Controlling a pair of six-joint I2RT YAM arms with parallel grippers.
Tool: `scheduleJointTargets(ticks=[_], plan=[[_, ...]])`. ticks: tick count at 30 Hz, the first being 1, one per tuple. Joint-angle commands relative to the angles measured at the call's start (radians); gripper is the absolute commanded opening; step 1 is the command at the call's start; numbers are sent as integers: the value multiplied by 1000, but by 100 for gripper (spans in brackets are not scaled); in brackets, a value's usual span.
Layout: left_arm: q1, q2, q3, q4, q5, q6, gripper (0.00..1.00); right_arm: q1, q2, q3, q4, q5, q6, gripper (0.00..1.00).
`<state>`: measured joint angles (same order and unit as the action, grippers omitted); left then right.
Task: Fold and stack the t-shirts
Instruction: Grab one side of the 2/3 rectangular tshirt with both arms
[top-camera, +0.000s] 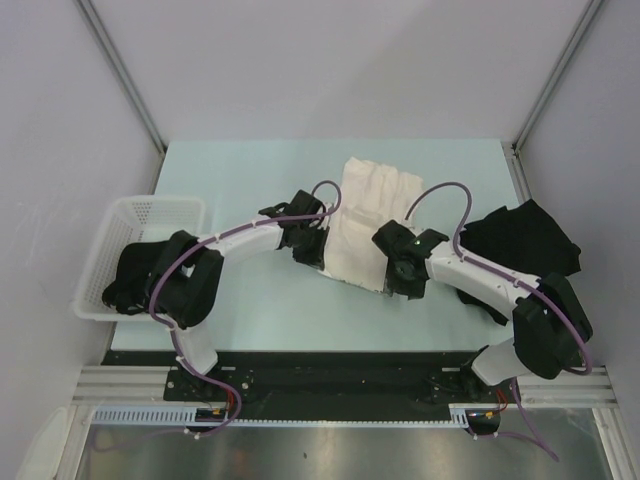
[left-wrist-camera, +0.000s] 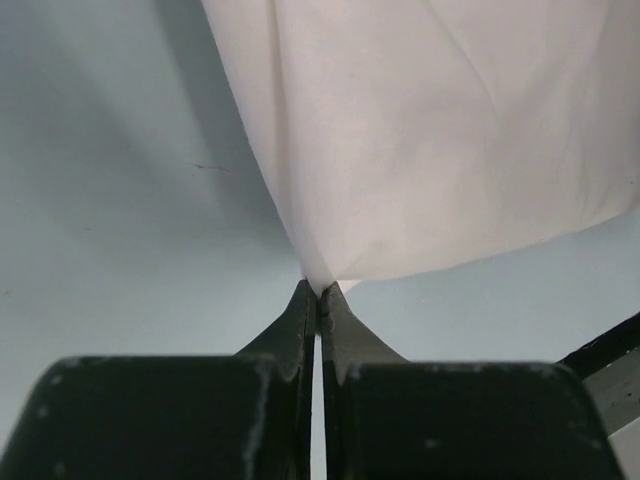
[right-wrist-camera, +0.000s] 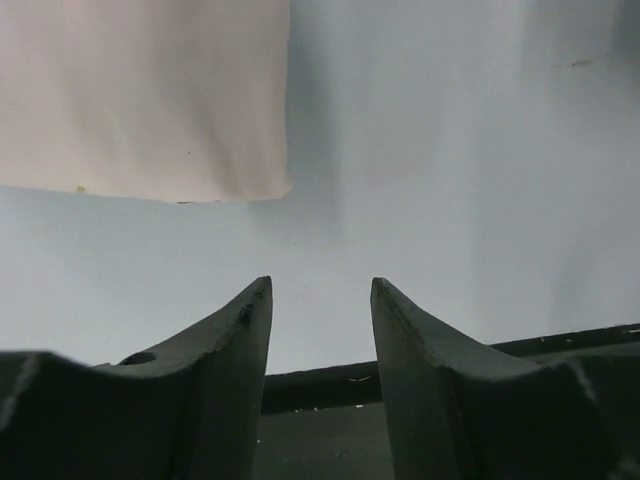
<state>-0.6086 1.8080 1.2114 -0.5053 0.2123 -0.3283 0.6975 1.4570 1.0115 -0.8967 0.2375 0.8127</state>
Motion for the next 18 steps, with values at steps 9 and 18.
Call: scheduleJointTargets(ticks=[9,18], plan=[[3,-26,91,-91,9,51,0,53,-95,-211,332,100,157,55],[3,-39,93,-127,-8,67,0,53,-41,-272,485,138,157,55]])
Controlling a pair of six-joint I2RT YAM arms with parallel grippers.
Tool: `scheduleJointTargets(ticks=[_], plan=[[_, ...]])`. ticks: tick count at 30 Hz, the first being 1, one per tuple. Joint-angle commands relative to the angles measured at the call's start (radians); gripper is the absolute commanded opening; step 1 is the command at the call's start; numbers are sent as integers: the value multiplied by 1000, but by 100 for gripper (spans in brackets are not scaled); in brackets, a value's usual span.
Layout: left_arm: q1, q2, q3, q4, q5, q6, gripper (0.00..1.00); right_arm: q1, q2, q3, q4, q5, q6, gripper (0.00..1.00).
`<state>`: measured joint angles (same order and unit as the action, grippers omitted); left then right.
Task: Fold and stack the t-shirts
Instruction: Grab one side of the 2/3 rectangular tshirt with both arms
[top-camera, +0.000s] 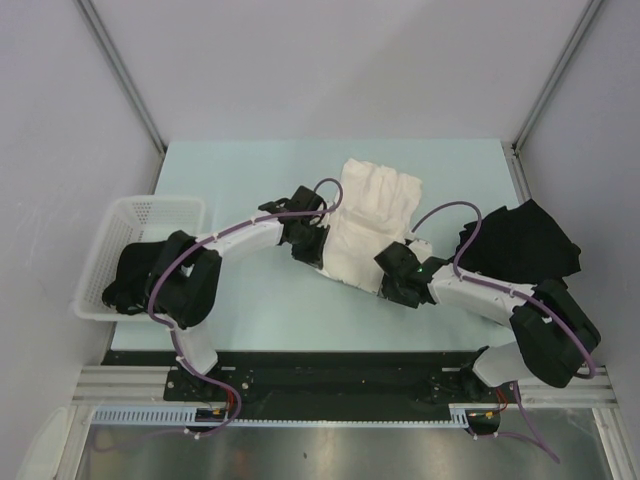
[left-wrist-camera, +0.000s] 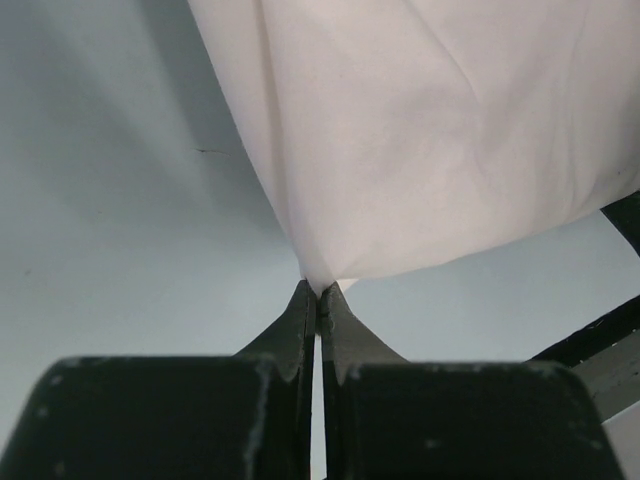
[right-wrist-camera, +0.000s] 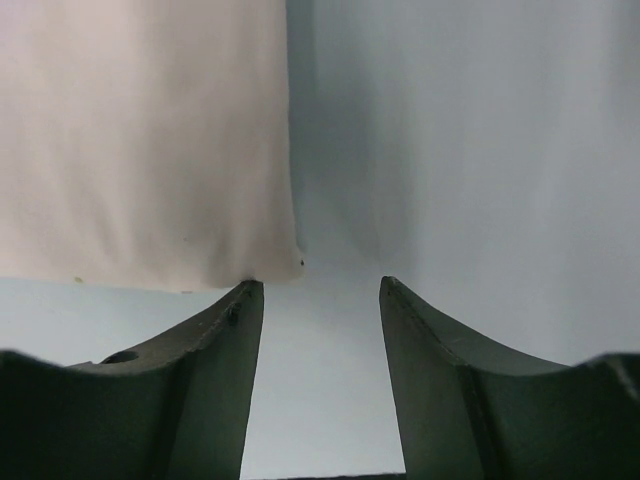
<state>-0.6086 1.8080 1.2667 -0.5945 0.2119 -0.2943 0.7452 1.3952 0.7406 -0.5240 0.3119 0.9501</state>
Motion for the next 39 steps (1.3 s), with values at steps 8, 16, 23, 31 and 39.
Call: scheduleJointTargets(ticks=[8,16,23,31,39], plan=[[3,-50,37,-51,-11,43,0,5,68,-3,157,85,29,54],[1,-56,28,-54,-11,46,0,14,100,-18,183,87,55,46],[1,-55,25,-51,-5,44,0,17,122,-20,188,73,64,21],[0,-55,42,-59,-14,43,0,7,68,-18,130,66,44,0],[4,-68,178,-116,-104,69,0,-81,-174,35,-53,67,-39,0]])
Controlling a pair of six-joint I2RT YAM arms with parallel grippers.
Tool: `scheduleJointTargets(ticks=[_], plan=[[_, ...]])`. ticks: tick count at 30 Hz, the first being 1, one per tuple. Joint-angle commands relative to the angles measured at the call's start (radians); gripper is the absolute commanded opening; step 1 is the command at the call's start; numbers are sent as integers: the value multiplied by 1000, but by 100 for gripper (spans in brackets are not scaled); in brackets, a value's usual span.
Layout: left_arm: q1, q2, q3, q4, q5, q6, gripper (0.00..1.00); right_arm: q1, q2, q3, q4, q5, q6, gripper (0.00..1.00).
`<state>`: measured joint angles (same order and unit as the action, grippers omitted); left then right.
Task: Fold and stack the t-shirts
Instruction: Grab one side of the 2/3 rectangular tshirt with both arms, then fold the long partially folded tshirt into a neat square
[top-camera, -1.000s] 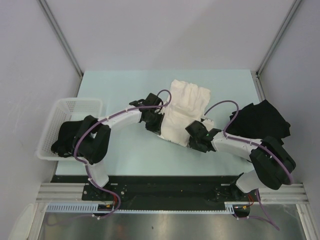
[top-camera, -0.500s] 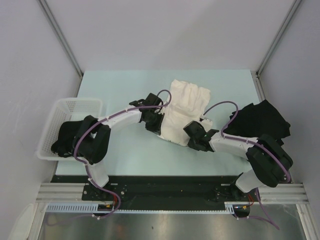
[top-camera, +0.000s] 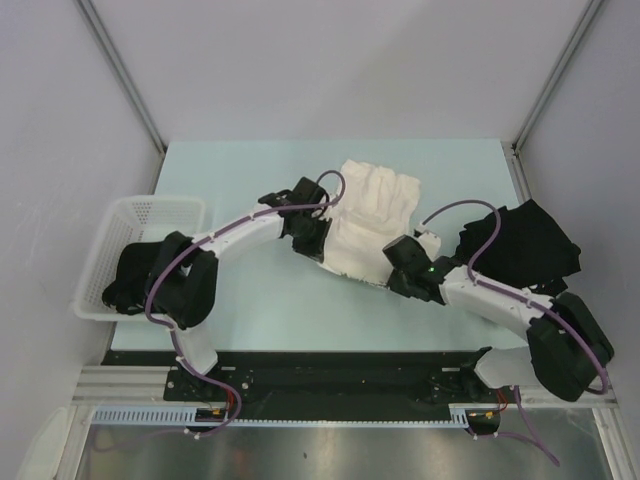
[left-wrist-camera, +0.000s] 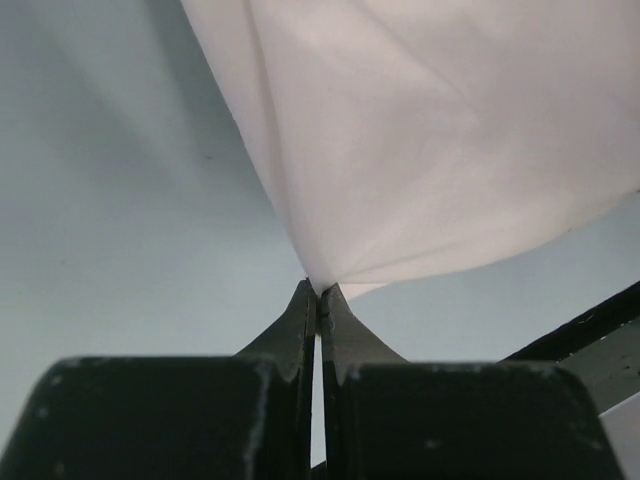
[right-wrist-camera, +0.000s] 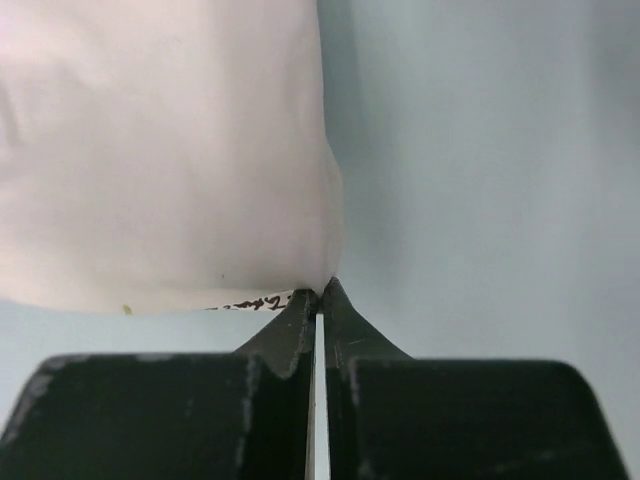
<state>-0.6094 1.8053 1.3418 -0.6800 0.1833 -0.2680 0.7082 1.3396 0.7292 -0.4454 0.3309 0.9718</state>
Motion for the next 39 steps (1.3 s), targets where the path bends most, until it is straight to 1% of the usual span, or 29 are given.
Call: scheduleJointTargets(ticks=[1,5,7,12,16,20,24,25,31,39], plan=[[5,-75,112,-30,-79,44,0,-55,-132,71,-144,48,-70,0],[7,-106,155,-39,-91,44,0,-93,-197,151,-229,60,-108,0],[8,-116,166,-33,-110,49,0,-121,-214,180,-243,63,-139,0],[29,-72,247,-24,-119,61,0,-180,-171,240,-231,59,-232,0],[34,2,341,-29,-133,79,0,-226,-91,294,-181,65,-335,0],[43,90,469,-30,-148,90,0,-280,13,358,-118,68,-441,0],[53,213,601,-56,-147,90,0,-341,98,442,-70,51,-516,0],[54,232,655,-62,-150,90,0,-351,114,459,-58,48,-530,0],[71,365,822,-75,-151,98,0,-415,257,567,0,23,-627,0],[120,442,865,19,-130,38,0,-466,424,700,62,3,-719,0]])
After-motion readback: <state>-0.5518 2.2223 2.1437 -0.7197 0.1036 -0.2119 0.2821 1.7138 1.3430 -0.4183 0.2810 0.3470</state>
